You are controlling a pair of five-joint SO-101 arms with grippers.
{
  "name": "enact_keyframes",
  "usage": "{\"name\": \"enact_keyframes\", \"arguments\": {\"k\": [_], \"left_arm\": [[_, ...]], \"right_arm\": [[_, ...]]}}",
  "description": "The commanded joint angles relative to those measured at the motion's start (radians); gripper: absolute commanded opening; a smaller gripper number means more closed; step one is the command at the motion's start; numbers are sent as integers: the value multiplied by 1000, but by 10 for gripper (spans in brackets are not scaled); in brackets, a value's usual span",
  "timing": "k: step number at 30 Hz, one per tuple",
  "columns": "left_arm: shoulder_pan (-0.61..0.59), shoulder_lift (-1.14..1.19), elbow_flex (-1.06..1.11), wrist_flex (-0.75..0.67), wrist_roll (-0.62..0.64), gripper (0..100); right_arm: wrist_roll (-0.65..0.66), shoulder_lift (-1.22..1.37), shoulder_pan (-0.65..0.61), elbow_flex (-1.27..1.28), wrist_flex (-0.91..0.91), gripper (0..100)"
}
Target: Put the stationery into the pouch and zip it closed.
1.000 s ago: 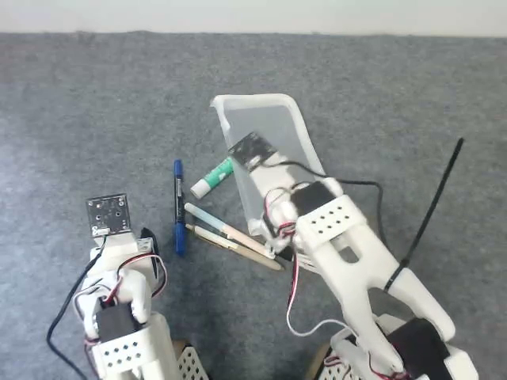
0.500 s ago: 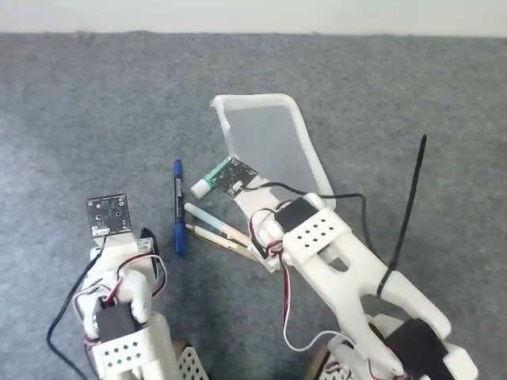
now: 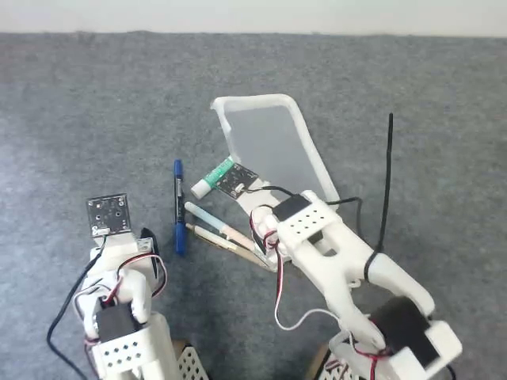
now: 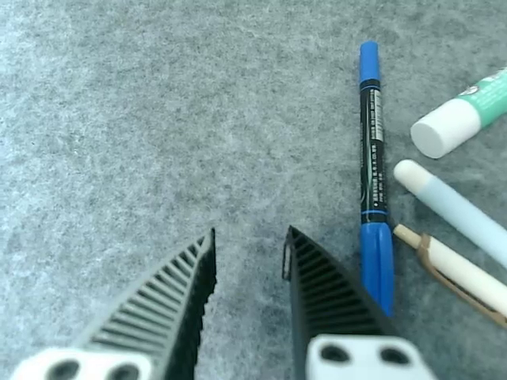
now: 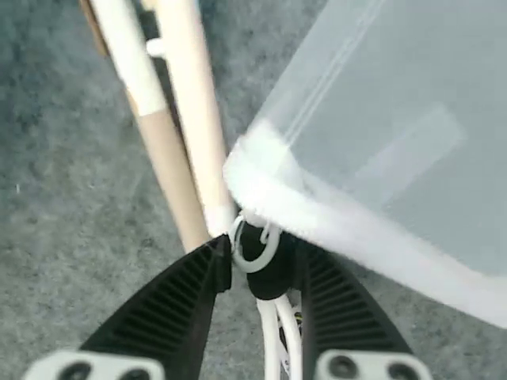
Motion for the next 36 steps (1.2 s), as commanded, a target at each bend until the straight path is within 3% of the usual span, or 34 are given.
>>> {"name": "enact_keyframes", "arguments": {"k": [1,15,19,28,36], "left_arm": [[-3,-18,-21,-23,-8,134],[-3,-18,-21,-23,-8,134],[-3,-18,-21,-23,-8,134],[-3,-18,-21,-23,-8,134],[-3,-18,-21,-23,-8,134]], "right_arm": [[12,25,15,-48,-12,128],[14,140,65,-83,-62,121],[14,147,87,-110,-59,0],[12,-68,90,-112,113,6],[14,-188,90,-61,147,6]]}}
